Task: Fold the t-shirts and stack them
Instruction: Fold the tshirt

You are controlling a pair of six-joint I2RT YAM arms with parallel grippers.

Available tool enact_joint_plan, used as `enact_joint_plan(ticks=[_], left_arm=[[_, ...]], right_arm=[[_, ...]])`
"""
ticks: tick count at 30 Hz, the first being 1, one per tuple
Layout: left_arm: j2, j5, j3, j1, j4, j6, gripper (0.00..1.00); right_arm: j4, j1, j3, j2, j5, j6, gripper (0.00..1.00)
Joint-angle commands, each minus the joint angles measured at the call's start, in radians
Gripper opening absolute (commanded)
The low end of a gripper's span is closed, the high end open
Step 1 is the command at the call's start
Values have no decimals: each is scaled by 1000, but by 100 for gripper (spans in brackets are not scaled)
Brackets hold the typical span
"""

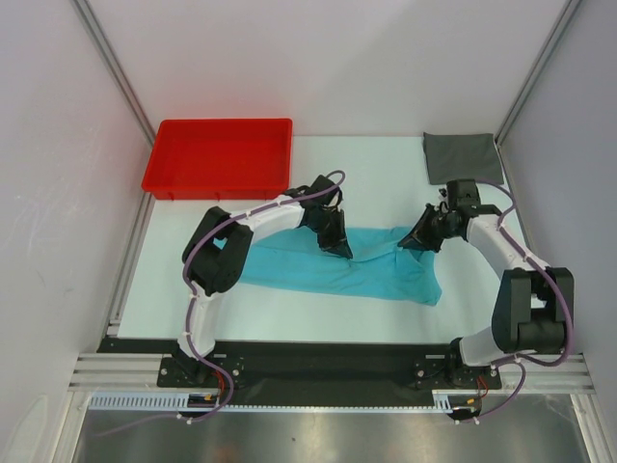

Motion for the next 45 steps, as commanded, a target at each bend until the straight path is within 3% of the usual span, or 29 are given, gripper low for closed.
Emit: enact_joint_plan(ticks=[1, 35, 45], left_arm=[[-68, 16, 15, -5, 2, 16, 0], [63, 42, 184, 52, -48, 22, 0], [-3, 68, 84, 52, -67, 51, 0]], right_arm=[[17, -8, 46, 30, -18, -27, 0], [15, -88, 155, 228, -35, -118, 0], [-94, -88, 87, 136, -44, -95, 0]])
